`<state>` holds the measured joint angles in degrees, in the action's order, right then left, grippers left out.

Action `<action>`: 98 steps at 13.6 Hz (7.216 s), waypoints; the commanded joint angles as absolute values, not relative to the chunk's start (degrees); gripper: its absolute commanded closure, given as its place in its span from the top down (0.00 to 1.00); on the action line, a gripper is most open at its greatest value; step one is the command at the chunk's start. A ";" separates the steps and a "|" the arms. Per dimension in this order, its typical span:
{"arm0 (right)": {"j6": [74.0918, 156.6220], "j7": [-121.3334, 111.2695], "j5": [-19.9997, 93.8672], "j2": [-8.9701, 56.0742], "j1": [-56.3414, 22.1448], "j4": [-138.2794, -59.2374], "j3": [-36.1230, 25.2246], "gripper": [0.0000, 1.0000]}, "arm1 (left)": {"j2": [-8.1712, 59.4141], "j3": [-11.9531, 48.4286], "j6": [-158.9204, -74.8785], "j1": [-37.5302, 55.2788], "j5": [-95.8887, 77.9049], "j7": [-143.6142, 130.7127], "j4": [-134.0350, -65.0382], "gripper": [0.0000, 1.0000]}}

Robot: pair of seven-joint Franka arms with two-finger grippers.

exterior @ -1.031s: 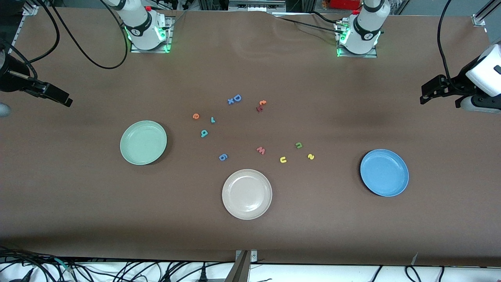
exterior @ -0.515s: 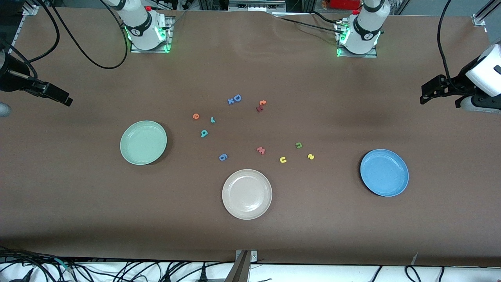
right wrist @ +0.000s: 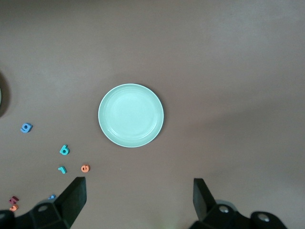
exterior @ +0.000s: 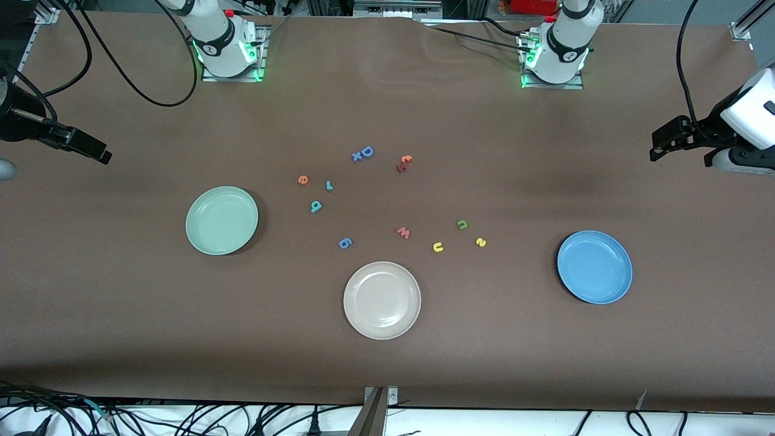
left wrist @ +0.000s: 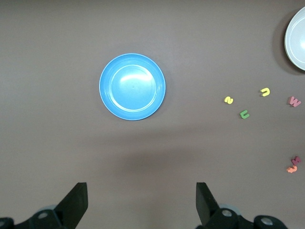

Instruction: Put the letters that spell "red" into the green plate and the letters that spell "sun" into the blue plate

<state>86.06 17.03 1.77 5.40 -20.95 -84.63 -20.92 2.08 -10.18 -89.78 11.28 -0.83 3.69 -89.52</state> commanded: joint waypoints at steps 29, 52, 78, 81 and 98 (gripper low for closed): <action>84.20 16.52 2.11 4.48 -20.74 -84.64 -20.83 1.00 | 3.25 -10.37 -89.56 11.07 0.00 4.66 -89.03 1.00; 83.94 16.79 2.11 4.40 -20.74 -84.81 -20.74 1.00 | 5.71 -10.02 -89.73 14.40 -4.13 4.57 -89.30 1.00; 94.10 35.39 3.16 7.99 -26.10 -91.48 -13.90 0.99 | 30.06 -2.02 -132.01 21.79 -6.42 2.11 -98.43 1.00; 105.16 45.75 5.18 9.57 -26.46 -98.15 -9.68 0.99 | 29.89 -2.02 -134.54 22.50 -3.35 1.15 -101.15 1.00; 146.95 78.04 5.45 28.39 -26.46 -115.13 4.39 0.98 | 34.27 -1.93 -144.40 24.70 -0.35 -3.60 -107.84 0.99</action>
<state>145.86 75.82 4.42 28.79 -26.71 -113.75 3.16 33.25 -1.52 -142.41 24.08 -2.13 -2.00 -107.79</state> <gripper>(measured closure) 0.009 0.004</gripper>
